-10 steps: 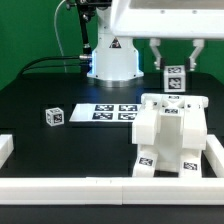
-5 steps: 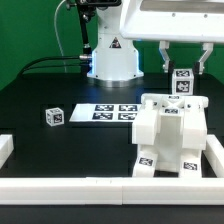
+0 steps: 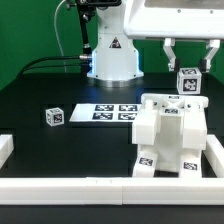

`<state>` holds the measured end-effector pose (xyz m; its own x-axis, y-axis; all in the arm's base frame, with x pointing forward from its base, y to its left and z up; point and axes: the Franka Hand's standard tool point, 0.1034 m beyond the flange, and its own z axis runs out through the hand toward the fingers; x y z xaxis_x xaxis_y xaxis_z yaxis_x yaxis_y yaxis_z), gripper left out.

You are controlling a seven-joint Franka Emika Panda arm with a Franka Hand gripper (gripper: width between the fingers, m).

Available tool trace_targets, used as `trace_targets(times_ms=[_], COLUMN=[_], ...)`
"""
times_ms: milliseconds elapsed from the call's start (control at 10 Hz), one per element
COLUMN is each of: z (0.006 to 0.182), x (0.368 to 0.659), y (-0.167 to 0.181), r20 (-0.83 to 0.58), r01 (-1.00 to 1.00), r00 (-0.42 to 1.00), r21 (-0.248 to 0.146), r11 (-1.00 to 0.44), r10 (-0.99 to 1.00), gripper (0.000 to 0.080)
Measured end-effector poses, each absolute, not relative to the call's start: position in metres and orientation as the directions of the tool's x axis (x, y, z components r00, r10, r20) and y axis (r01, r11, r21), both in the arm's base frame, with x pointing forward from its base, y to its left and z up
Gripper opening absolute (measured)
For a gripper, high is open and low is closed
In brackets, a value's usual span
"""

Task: Assemble chair

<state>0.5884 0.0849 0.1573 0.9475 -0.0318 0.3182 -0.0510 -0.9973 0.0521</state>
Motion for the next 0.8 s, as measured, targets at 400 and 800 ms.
trace_targets(times_ms=[400, 800], z=[0.145, 0.143], x=[0.585, 0.588], y=[0.095, 0.098], r20=[0.306, 0.316], r01=[-0.048, -0.055], r00=[0.952, 0.948], r21=[0.050, 0.040], r11=[-0.998, -0.998], r10=[-0.030, -0.039], gripper=[0.0274, 0.0274])
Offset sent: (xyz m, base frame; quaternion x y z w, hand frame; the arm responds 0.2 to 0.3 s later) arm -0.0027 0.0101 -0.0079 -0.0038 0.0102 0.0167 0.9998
